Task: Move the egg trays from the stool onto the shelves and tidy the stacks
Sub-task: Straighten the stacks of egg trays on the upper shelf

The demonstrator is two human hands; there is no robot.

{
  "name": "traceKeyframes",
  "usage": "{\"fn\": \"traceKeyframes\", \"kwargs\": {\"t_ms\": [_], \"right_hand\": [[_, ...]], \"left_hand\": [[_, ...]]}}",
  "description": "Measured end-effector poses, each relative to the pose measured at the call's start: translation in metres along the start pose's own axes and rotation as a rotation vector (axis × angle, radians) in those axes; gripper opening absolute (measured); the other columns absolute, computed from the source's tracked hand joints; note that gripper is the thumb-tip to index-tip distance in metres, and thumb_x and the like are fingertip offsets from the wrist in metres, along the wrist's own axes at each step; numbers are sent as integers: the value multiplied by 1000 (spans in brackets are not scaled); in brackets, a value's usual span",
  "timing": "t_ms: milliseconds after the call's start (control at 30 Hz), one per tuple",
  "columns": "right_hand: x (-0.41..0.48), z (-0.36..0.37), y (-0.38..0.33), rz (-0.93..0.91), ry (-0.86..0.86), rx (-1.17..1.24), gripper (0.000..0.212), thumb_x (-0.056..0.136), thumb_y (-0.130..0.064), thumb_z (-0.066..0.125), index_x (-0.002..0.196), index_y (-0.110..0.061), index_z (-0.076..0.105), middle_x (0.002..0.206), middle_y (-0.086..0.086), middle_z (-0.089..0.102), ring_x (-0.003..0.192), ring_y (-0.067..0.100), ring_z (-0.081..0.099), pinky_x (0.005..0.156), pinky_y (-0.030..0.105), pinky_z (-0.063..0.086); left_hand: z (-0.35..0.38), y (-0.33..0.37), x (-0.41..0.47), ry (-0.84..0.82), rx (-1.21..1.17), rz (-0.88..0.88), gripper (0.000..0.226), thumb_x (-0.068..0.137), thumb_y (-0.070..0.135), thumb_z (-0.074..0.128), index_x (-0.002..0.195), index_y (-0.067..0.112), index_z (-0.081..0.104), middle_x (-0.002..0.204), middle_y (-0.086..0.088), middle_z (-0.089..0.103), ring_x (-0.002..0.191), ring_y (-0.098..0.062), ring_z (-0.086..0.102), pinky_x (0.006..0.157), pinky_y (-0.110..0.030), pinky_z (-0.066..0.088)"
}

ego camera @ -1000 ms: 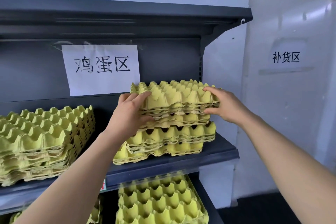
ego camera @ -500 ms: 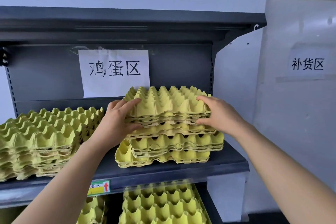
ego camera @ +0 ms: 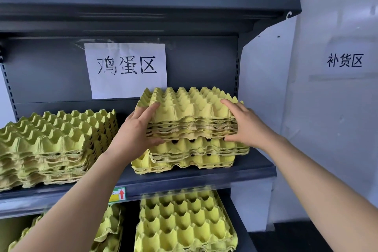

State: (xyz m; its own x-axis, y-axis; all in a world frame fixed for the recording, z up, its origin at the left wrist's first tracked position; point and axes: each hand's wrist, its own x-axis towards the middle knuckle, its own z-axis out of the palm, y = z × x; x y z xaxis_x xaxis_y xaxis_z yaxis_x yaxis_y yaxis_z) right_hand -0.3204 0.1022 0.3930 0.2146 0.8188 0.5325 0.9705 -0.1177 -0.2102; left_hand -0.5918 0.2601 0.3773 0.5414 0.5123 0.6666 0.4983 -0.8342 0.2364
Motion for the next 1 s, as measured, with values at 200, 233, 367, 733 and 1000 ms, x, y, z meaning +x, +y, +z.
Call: {"fn": "traceKeyframes", "kwargs": {"t_ms": [200, 233, 367, 733, 1000], "right_hand": [[2, -9, 5, -30, 85, 69, 99, 72, -18, 81, 146, -36, 18, 147, -1, 33, 131, 18, 37, 103, 32, 35], [2, -13, 7, -35, 104, 68, 98, 72, -18, 81, 146, -35, 19, 146, -1, 34, 130, 18, 37, 102, 32, 36], [0, -27, 20, -43, 141, 73, 96, 70, -17, 82, 143, -34, 23, 141, 0, 38, 127, 19, 40, 100, 31, 36], [-17, 14, 39, -55, 15, 7, 100, 76, -26, 76, 146, -41, 5, 140, -1, 34, 125, 23, 35, 98, 40, 42], [-23, 12, 46, 1, 29, 61, 110, 72, -37, 80, 147, -44, 1, 153, -15, -15, 136, 23, 31, 101, 39, 42]], "left_hand": [[-7, 11, 5, 68, -12, 18, 96, 70, 36, 84, 148, 33, 27, 134, 2, 48, 124, -27, 45, 104, -42, 41], [-9, 16, 7, 86, -10, 24, 96, 70, 35, 83, 148, 33, 27, 134, 3, 48, 124, -28, 45, 104, -42, 41], [-8, 37, 9, 118, 20, 43, 95, 72, 34, 82, 149, 31, 26, 135, 3, 47, 124, -29, 43, 105, -42, 38], [31, 25, -16, -70, 79, -55, 104, 77, 45, 74, 153, 37, 3, 145, 5, 37, 132, -30, 35, 107, -39, 36], [42, 32, -25, -28, 152, -103, 142, 53, 48, 90, 148, 43, -16, 157, 5, -16, 139, -37, 26, 103, -45, 42]]}}
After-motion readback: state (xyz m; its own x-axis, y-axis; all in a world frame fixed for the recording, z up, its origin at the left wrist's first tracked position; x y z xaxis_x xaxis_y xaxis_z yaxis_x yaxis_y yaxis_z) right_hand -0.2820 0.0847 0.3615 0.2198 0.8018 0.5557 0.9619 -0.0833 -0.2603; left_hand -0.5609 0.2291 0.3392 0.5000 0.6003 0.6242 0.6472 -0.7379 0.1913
